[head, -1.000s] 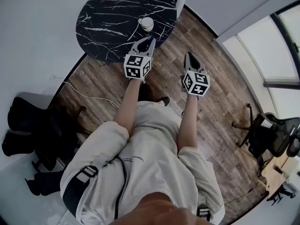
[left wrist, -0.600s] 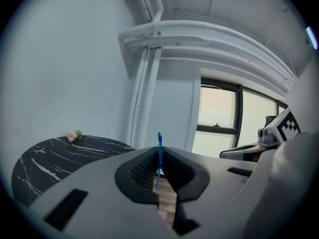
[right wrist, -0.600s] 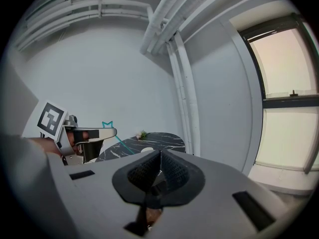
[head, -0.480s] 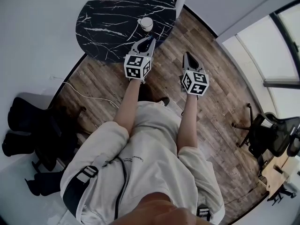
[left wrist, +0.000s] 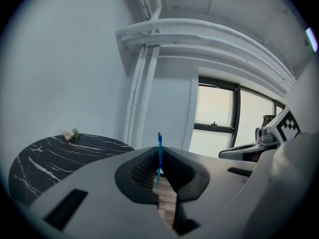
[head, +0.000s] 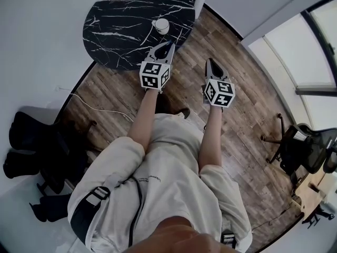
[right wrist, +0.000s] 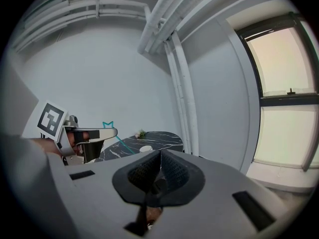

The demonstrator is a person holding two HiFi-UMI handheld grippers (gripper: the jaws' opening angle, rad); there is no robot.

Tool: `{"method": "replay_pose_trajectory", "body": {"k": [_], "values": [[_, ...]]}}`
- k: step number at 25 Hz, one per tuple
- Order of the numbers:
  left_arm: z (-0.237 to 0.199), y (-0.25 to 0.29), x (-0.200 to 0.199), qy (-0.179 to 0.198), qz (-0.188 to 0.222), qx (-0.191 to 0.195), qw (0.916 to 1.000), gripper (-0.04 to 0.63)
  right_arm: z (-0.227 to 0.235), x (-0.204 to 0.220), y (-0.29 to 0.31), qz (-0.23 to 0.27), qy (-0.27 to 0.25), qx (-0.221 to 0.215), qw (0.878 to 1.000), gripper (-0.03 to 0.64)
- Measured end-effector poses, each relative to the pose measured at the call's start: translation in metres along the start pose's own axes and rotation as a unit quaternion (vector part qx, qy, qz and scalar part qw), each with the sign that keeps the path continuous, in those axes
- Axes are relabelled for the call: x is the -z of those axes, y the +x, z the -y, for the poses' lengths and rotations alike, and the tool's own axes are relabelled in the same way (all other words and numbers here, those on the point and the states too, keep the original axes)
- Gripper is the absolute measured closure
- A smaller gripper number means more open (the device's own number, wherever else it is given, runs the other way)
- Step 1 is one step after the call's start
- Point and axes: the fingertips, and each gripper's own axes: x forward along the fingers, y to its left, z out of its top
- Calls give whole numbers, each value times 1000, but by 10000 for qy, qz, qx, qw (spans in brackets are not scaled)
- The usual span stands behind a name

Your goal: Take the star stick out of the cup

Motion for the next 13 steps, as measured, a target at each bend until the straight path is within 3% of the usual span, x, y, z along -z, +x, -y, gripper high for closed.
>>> {"method": "replay_pose_trajectory", "body": {"k": [13], "values": [[0, 4, -2, 45, -5, 87, 10000, 563, -8, 2, 3, -74, -139, -118, 9998, 581]]}}
